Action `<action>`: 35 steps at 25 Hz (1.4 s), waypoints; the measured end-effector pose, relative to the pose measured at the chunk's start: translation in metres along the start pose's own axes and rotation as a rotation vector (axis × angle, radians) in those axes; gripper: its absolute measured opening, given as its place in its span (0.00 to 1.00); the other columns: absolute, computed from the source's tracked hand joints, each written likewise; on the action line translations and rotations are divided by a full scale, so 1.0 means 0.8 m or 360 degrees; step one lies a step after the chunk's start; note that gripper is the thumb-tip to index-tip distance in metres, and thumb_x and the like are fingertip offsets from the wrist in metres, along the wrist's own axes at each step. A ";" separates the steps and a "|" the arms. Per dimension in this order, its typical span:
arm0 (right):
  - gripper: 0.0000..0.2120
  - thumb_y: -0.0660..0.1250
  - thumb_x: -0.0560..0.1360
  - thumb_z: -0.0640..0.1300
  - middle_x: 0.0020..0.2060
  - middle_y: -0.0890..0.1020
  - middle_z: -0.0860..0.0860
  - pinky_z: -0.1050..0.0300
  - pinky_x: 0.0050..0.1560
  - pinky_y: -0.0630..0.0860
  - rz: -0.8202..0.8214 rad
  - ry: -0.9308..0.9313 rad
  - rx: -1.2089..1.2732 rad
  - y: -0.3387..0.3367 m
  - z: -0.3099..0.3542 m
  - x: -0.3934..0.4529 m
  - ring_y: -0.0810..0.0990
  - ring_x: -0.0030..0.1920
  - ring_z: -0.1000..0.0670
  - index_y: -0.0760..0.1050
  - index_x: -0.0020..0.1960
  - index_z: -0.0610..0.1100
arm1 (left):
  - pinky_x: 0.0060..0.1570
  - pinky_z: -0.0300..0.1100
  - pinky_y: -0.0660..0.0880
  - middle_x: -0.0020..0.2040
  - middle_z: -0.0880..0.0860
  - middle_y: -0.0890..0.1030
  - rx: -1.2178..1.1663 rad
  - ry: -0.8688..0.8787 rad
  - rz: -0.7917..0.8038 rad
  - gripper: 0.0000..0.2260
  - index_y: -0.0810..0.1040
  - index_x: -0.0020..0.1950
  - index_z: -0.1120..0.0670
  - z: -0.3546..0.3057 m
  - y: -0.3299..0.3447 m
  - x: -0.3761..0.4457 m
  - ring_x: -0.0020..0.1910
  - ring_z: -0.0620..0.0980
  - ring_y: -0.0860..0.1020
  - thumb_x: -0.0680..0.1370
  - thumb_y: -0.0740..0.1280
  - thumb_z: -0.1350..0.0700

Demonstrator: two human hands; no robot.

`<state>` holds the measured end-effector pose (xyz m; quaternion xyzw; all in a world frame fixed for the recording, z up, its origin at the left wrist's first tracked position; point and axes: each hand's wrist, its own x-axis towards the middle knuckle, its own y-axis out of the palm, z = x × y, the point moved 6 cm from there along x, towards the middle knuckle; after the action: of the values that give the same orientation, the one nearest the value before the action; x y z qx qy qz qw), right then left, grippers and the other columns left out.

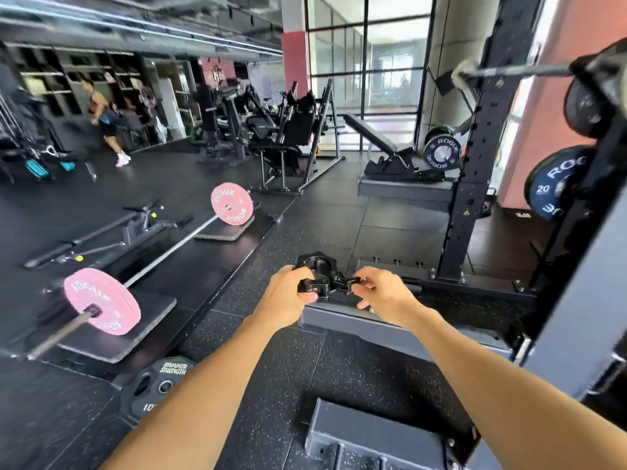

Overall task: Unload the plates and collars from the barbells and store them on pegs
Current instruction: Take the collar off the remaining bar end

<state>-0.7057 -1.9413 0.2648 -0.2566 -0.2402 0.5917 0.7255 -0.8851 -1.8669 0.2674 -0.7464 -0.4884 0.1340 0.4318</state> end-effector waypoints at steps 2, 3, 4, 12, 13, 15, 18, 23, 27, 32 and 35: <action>0.03 0.62 0.79 0.43 0.44 0.84 0.43 0.52 0.42 0.79 -0.0061 -0.0063 0.0001 -0.020 0.037 -0.046 0.85 0.40 0.49 0.74 0.52 0.46 | 0.46 0.41 0.69 0.49 0.52 0.74 -0.0026 0.0104 -0.0081 0.09 0.81 0.51 0.54 -0.036 -0.036 -0.036 0.45 0.51 0.74 0.72 0.74 0.60; 0.03 0.63 0.79 0.43 0.43 0.84 0.43 0.50 0.43 0.79 -0.0089 -0.0084 0.0016 -0.030 0.055 -0.067 0.85 0.39 0.50 0.75 0.50 0.46 | 0.45 0.40 0.68 0.48 0.52 0.74 -0.0038 0.0152 -0.0116 0.10 0.82 0.51 0.54 -0.054 -0.052 -0.051 0.44 0.51 0.74 0.71 0.75 0.60; 0.03 0.64 0.78 0.43 0.42 0.84 0.44 0.48 0.44 0.80 -0.0113 -0.0095 0.0043 -0.039 0.070 -0.086 0.85 0.38 0.51 0.75 0.49 0.46 | 0.45 0.40 0.68 0.48 0.51 0.73 -0.0050 0.0184 -0.0144 0.10 0.82 0.51 0.54 -0.070 -0.067 -0.066 0.44 0.50 0.74 0.71 0.75 0.60; 0.13 0.67 0.77 0.49 0.44 0.80 0.41 0.47 0.51 0.81 -0.0262 0.0022 0.0826 -0.116 0.157 -0.195 0.84 0.46 0.42 0.73 0.44 0.39 | 0.55 0.40 0.70 0.55 0.56 0.74 -0.0177 0.0311 -0.0334 0.12 0.85 0.50 0.54 -0.189 -0.145 -0.135 0.55 0.54 0.76 0.68 0.78 0.61; 0.13 0.68 0.77 0.48 0.45 0.80 0.40 0.46 0.52 0.81 -0.0258 0.0016 0.0948 -0.128 0.165 -0.204 0.83 0.47 0.41 0.70 0.42 0.40 | 0.57 0.43 0.73 0.58 0.56 0.75 -0.0194 0.0328 -0.0347 0.13 0.85 0.50 0.53 -0.206 -0.150 -0.139 0.54 0.55 0.77 0.67 0.79 0.60; 0.13 0.70 0.76 0.45 0.45 0.80 0.39 0.45 0.54 0.81 -0.0248 -0.0006 0.1136 -0.141 0.179 -0.212 0.84 0.49 0.39 0.67 0.41 0.41 | 0.61 0.50 0.73 0.64 0.57 0.72 -0.0236 0.0338 -0.0354 0.15 0.85 0.51 0.52 -0.230 -0.156 -0.145 0.56 0.56 0.78 0.66 0.80 0.59; 0.12 0.71 0.74 0.42 0.43 0.79 0.41 0.46 0.53 0.81 -0.0274 -0.0067 0.1299 -0.173 0.190 -0.231 0.84 0.47 0.37 0.68 0.44 0.41 | 0.57 0.41 0.76 0.62 0.51 0.69 -0.0311 0.0377 -0.0394 0.16 0.84 0.51 0.52 -0.276 -0.167 -0.162 0.49 0.47 0.80 0.65 0.80 0.60; 0.12 0.71 0.75 0.39 0.48 0.79 0.40 0.51 0.47 0.83 -0.0258 -0.0151 0.1364 -0.215 0.179 -0.265 0.84 0.43 0.38 0.71 0.53 0.38 | 0.47 0.41 0.79 0.51 0.47 0.77 -0.0507 0.0338 -0.0320 0.31 0.64 0.53 0.40 -0.331 -0.164 -0.196 0.41 0.45 0.80 0.63 0.81 0.59; 0.16 0.71 0.75 0.41 0.45 0.81 0.42 0.51 0.51 0.82 -0.0226 -0.0153 0.1305 -0.238 0.164 -0.299 0.85 0.44 0.40 0.73 0.58 0.36 | 0.51 0.51 0.80 0.57 0.50 0.75 -0.0821 0.0124 -0.0382 0.29 0.61 0.59 0.41 -0.358 -0.153 -0.222 0.50 0.52 0.81 0.68 0.78 0.50; 0.17 0.71 0.75 0.42 0.53 0.81 0.37 0.54 0.50 0.83 -0.0191 -0.0202 0.1242 -0.255 0.159 -0.342 0.85 0.44 0.43 0.74 0.60 0.35 | 0.46 0.50 0.82 0.61 0.56 0.75 -0.1059 0.0000 -0.0219 0.09 0.72 0.61 0.50 -0.390 -0.146 -0.237 0.55 0.55 0.80 0.81 0.64 0.56; 0.19 0.70 0.76 0.44 0.53 0.81 0.39 0.56 0.50 0.82 -0.0193 -0.0228 0.1209 -0.263 0.163 -0.369 0.85 0.45 0.44 0.74 0.61 0.35 | 0.45 0.49 0.82 0.61 0.56 0.76 -0.1035 0.0002 -0.0157 0.07 0.74 0.60 0.51 -0.407 -0.149 -0.254 0.54 0.52 0.80 0.82 0.62 0.57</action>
<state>-0.6907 -2.2547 0.4879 0.0869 -0.0687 0.6110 0.7839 -0.8548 -2.1876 0.5073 -0.8207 -0.5408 -0.0505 0.1772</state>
